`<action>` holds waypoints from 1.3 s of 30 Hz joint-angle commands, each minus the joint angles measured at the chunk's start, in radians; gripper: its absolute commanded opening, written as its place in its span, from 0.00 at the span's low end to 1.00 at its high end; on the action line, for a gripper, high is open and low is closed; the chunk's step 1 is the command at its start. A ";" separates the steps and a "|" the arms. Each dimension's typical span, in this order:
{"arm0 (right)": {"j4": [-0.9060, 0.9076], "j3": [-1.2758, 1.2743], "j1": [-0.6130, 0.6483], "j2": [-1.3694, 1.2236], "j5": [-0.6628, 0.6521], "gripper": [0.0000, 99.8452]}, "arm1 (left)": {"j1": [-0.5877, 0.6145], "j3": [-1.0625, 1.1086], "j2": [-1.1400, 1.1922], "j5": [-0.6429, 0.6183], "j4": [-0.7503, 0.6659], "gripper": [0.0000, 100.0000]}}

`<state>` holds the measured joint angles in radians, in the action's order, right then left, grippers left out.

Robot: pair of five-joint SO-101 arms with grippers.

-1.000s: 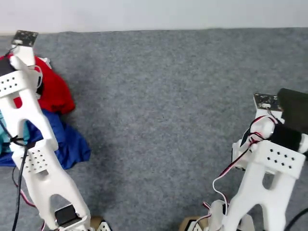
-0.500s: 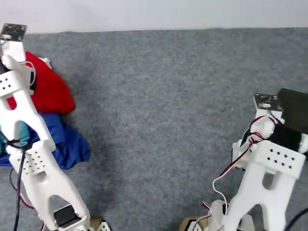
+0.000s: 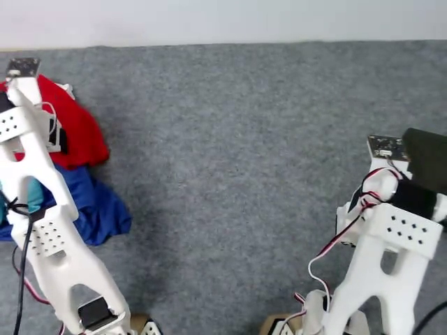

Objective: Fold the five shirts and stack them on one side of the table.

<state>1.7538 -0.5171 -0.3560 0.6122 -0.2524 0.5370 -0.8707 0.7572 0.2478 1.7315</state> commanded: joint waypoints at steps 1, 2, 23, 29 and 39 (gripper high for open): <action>0.027 0.014 0.008 0.025 0.003 0.05 | -0.012 0.016 -0.075 -0.005 0.023 0.15; 0.027 0.014 0.008 0.025 0.003 0.05 | -0.020 0.018 -0.075 -0.005 0.021 0.15; 0.033 0.015 0.008 0.027 0.005 0.05 | -0.545 0.001 -0.698 -0.143 0.021 0.00; 0.035 0.014 0.004 0.027 0.003 0.05 | -0.772 0.007 -0.721 -0.153 0.021 0.00; 0.036 0.009 0.004 0.028 0.003 0.05 | -0.437 0.232 -0.723 -0.149 0.020 0.13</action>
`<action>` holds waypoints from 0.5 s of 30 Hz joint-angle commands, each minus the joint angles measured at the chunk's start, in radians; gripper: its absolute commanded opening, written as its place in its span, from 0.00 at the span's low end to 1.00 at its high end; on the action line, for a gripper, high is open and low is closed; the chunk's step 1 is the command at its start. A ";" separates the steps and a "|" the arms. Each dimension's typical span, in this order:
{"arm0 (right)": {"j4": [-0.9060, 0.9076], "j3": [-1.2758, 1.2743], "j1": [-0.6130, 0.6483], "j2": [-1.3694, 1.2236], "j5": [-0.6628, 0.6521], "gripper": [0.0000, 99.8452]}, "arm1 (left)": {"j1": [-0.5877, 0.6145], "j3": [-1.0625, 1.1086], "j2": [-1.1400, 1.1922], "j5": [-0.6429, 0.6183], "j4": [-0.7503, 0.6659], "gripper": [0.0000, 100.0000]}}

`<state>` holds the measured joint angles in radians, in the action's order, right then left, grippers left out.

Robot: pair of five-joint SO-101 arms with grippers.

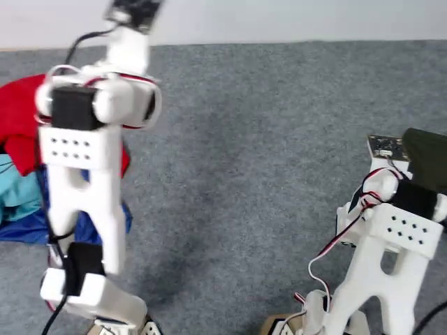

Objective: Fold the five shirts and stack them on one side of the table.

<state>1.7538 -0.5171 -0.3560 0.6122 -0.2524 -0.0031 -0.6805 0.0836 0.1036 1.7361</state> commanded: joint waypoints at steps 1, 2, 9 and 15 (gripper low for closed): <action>0.036 0.009 0.005 0.028 0.003 0.05 | 0.141 0.061 -0.049 -0.002 0.012 0.14; 0.035 0.009 0.007 0.028 0.003 0.05 | 0.178 0.081 -0.048 0.006 -0.002 0.15; 0.035 0.008 0.007 0.025 0.002 0.05 | 0.419 0.189 -0.048 0.163 -0.133 0.16; 0.035 0.008 0.007 0.024 0.002 0.05 | 0.601 0.338 -0.048 0.287 -0.301 0.16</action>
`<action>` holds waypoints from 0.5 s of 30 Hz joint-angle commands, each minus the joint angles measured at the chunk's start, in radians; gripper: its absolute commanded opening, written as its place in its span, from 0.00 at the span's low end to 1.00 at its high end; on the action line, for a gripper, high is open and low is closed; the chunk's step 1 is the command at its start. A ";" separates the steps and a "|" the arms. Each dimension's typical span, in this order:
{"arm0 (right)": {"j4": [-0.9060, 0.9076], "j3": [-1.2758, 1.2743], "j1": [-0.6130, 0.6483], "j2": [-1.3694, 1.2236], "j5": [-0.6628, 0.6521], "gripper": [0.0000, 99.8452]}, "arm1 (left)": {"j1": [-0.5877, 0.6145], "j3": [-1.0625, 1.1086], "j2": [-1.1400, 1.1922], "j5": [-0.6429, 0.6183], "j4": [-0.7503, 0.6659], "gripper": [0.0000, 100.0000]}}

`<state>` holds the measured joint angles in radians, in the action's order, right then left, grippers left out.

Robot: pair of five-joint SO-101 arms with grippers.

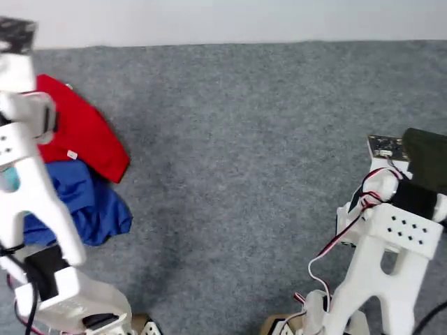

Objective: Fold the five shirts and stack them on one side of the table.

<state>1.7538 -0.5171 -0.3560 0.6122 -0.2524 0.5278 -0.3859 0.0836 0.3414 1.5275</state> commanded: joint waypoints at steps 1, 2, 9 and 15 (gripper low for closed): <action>0.035 0.008 0.007 0.024 0.002 0.05 | 0.087 0.074 -0.048 0.063 -0.121 0.16; 0.035 0.008 0.007 0.024 0.002 0.05 | 0.098 0.101 -0.048 0.075 -0.138 0.16; 0.035 0.008 0.007 0.021 0.002 0.05 | 0.097 0.148 -0.021 0.109 -0.153 0.16; 0.035 0.008 0.007 0.018 0.002 0.05 | 0.058 0.148 0.104 0.109 -0.175 0.16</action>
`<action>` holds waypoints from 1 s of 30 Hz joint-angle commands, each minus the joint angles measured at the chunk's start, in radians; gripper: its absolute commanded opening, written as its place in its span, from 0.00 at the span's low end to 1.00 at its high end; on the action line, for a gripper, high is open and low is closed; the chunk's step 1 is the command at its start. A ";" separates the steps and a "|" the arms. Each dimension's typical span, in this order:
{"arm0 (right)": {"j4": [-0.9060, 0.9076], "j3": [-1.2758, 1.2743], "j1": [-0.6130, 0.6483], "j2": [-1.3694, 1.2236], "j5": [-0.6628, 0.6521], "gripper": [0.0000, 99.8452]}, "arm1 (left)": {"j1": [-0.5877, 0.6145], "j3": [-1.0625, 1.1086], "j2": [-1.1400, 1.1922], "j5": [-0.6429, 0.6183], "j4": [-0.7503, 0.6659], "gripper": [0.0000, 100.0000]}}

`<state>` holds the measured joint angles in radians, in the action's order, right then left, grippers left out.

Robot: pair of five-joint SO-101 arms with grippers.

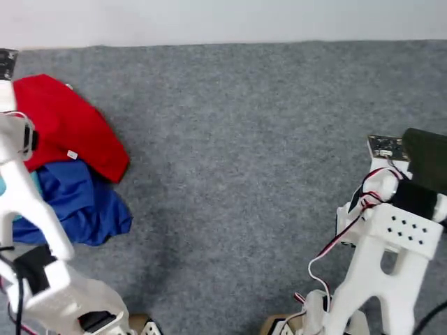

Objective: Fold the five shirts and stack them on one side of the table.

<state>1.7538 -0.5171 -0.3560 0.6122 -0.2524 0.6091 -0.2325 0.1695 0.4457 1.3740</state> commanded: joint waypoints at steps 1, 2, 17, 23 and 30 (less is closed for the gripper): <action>0.036 0.008 0.007 0.018 0.002 0.05 | -0.032 -0.005 0.034 0.005 -0.020 0.16; 0.036 0.008 0.008 0.021 0.002 0.05 | -0.044 -0.005 0.043 0.005 -0.020 0.16; -0.044 0.170 0.489 -0.036 0.011 0.05 | 0.132 -0.005 -0.101 0.002 -0.014 0.15; -0.077 0.391 0.590 -0.328 0.011 0.05 | 0.298 -0.005 -0.114 0.002 -0.012 0.15; -0.077 0.865 0.851 -0.725 0.005 0.05 | 0.402 -0.004 -0.114 0.002 0.015 0.15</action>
<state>1.6863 0.1120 0.3974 0.0276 -0.2493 0.9697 -0.2294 0.1174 0.4457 1.3740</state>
